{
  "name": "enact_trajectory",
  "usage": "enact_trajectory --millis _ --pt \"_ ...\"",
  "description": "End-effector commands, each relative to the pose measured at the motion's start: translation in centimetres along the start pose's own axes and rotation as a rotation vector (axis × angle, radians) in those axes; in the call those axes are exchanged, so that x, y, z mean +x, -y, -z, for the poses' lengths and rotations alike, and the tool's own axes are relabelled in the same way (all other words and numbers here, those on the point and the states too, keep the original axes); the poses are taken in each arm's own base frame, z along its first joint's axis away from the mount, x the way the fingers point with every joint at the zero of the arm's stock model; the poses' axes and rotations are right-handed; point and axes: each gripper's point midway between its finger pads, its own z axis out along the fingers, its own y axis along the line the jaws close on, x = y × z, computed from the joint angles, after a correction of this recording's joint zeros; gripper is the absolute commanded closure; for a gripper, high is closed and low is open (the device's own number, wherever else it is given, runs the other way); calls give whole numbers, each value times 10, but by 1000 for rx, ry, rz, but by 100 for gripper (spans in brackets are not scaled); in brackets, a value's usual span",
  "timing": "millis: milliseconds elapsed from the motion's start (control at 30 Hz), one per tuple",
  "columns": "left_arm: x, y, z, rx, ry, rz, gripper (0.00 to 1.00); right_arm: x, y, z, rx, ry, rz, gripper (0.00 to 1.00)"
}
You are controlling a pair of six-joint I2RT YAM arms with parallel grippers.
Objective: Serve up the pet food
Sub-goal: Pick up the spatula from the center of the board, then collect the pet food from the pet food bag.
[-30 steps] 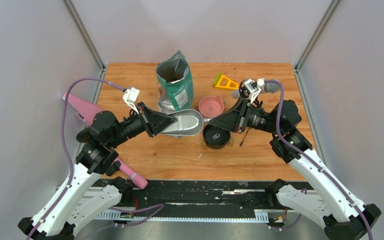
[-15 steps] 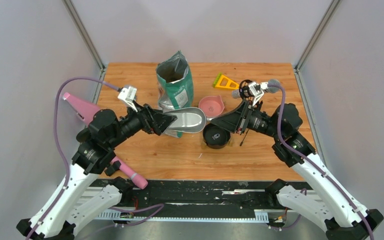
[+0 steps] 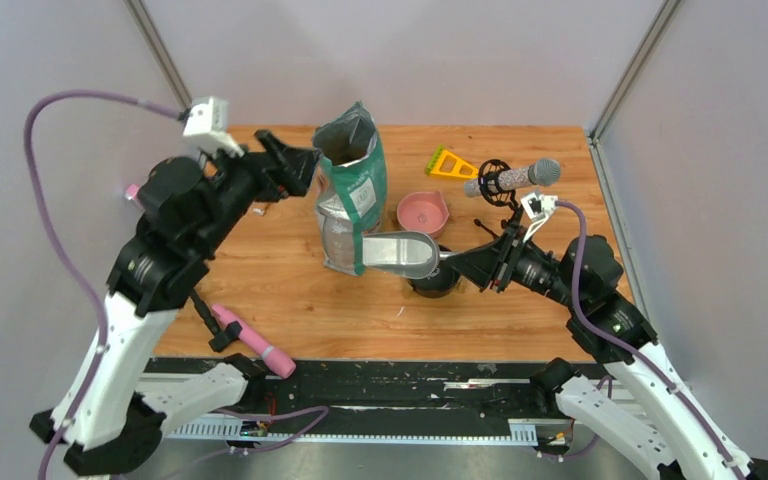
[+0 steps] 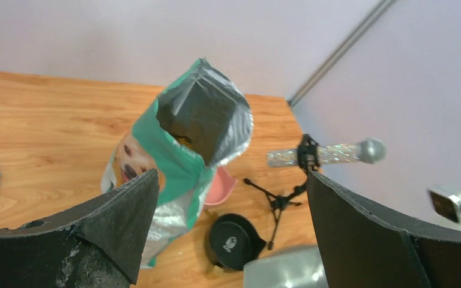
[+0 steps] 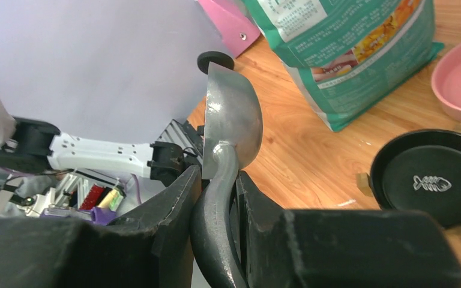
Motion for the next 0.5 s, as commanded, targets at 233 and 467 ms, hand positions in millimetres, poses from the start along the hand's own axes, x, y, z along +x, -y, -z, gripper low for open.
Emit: enact_trajectory --millis 233,467 --pt "3 -47 -95 -320 -199 -390 0 12 20 1 64 -37 80 100" --pt "23 -60 -124 -335 -320 -531 0 19 18 -1 33 -74 85 100"
